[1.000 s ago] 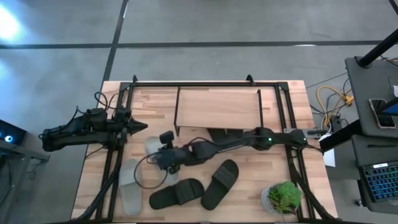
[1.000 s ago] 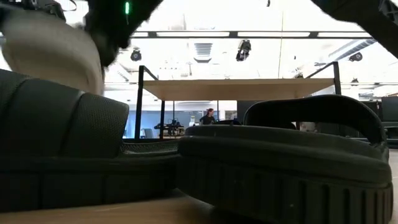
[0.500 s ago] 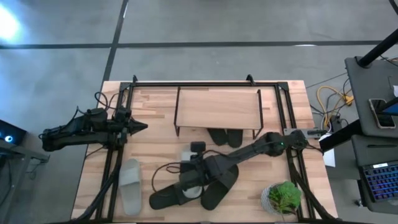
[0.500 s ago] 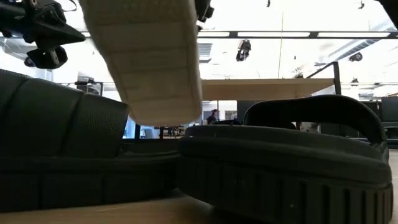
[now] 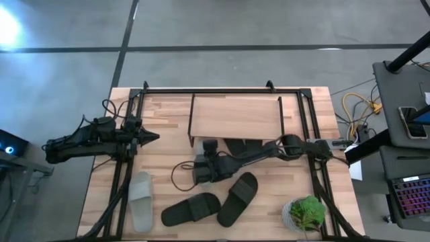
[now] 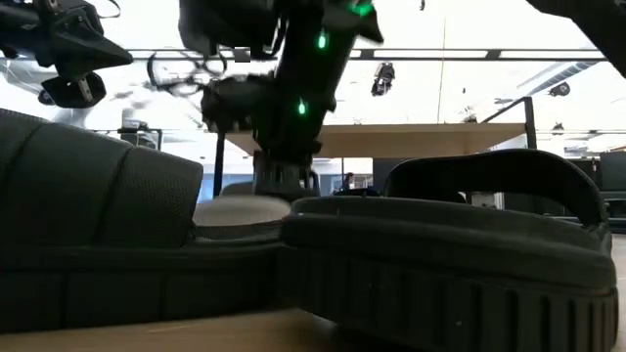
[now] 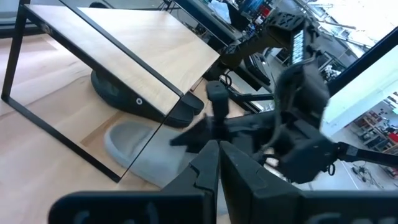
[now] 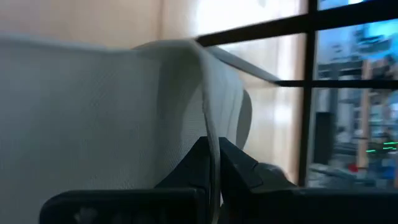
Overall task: Pick and place slides into the shelf
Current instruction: Put the gray slipper under the shelf
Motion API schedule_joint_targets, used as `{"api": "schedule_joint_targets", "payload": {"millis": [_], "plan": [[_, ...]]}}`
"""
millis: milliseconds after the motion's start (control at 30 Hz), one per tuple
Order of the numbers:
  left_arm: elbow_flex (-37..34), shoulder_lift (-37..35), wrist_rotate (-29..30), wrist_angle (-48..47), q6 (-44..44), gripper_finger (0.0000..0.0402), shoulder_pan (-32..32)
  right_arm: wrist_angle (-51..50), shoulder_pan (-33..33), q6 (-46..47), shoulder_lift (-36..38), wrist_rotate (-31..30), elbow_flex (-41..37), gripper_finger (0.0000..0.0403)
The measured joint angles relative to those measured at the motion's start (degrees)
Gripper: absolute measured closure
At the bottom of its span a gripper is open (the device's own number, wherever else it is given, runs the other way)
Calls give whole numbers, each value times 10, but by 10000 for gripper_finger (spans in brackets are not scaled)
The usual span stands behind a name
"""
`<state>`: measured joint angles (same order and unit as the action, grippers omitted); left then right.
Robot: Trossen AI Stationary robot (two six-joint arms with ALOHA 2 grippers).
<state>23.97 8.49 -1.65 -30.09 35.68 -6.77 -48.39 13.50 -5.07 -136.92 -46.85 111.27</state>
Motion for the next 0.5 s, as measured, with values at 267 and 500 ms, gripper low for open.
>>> {"api": "schedule_joint_targets", "payload": {"millis": [267,500], "plan": [[0,1,0,0,0,402,0,12,-5,-12,7,-55,-40,390],[0,1,0,0,0,402,0,-38,-6,36,9,-43,-46,341]]}}
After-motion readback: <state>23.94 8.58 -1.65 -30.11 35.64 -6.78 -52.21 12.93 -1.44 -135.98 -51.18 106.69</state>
